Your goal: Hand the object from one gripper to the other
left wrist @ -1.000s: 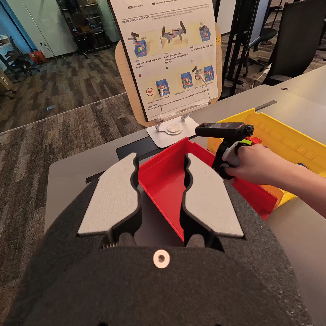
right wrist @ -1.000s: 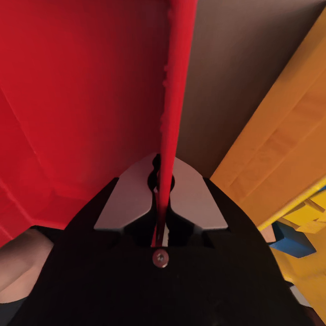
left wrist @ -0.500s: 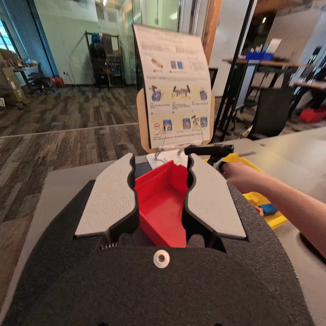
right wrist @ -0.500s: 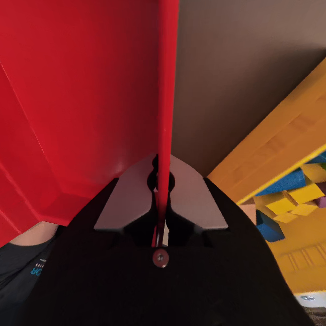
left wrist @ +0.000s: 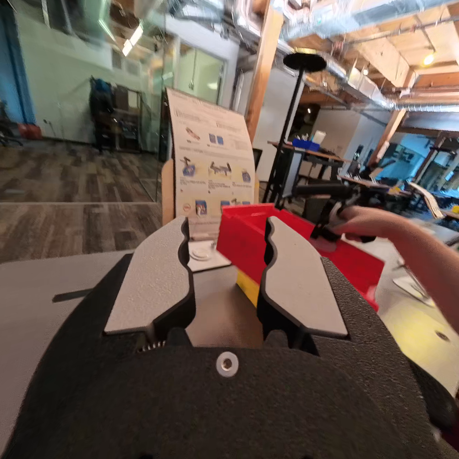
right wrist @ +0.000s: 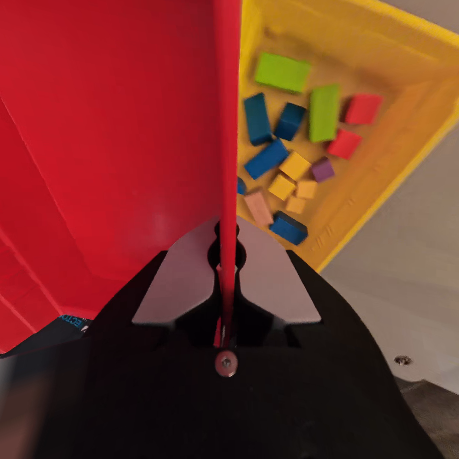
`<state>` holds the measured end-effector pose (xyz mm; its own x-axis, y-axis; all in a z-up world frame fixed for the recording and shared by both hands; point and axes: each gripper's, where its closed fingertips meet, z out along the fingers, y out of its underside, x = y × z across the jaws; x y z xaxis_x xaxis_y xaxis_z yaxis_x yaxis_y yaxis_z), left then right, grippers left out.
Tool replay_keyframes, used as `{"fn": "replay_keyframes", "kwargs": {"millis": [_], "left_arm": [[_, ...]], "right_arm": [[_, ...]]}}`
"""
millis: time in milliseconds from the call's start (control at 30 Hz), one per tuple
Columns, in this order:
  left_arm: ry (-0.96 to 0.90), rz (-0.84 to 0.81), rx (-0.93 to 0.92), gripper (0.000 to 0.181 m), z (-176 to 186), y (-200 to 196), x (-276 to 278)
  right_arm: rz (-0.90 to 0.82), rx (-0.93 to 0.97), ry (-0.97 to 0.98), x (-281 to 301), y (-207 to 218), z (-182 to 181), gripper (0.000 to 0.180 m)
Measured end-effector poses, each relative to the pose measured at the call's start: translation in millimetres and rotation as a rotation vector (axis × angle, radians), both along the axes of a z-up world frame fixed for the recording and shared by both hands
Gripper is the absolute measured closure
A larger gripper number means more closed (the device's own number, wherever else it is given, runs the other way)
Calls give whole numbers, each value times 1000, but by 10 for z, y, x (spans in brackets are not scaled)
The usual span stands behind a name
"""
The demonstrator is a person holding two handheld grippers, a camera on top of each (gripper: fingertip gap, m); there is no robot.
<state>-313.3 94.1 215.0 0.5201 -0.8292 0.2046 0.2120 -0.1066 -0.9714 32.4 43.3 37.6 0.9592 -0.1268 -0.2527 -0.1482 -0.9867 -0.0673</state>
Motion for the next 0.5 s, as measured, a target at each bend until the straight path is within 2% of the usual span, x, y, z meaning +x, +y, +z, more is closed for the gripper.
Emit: {"fn": "replay_keyframes", "kwargs": {"millis": [133,267,333,433,500], "left_arm": [[186,-133,-135,119,-453,148,540],[400,-374,-271,138,-1118,128,1372],[485,-445,-336,143,-1480,128,1778],[554,-507,-442,141,-1939,123,2209],[571,-545,-532,131,-2175,98,2404]], "right_arm": [[-149,3,5,824,-580,65,175],[-304,13,-21,1606,-1176,25,175],[-369,15,-30,1928,-1443,-32,175],[-443,14,-20,2286,-1766,-165,175],[-477,13,-7,2463,-1927,-273,174]]}}
